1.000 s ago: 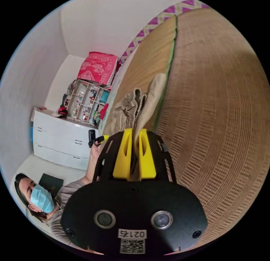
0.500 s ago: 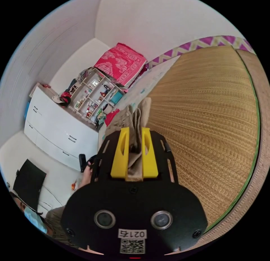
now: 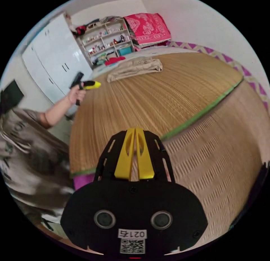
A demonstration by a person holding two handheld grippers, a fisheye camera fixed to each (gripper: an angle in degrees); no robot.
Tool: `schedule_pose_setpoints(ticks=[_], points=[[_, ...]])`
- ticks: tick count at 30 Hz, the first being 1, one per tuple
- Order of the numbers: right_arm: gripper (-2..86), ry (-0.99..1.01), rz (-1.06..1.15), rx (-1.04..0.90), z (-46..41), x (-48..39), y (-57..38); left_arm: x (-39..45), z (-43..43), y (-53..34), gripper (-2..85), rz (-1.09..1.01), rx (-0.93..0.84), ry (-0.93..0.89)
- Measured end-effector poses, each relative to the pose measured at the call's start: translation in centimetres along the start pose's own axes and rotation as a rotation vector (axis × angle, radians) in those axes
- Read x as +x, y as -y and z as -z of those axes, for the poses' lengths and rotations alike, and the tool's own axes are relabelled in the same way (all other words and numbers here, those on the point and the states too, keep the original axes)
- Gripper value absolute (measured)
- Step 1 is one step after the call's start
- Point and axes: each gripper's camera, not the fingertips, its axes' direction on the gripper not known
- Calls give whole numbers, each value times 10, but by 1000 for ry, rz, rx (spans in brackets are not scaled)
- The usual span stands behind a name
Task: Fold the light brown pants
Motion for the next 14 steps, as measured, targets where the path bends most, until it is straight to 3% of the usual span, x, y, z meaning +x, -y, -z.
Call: schedule_pose_setpoints(ticks=[2,8,13,14], points=[[-6,-235,31,-34,24,-41,-50,72,-73,-3,-9,-135,-100,51],[-7,-761,-37,-106,69,-85,-133,208,-215,1,-10,-181,-188,62],[-7,-853,-121,-69,100,-87,-137,265,-320,-13,-10,-170,-365,-103],[-7,-849,-162,-88,104,-78,-133,272,-333,-13,-10,-160,-407,-63]])
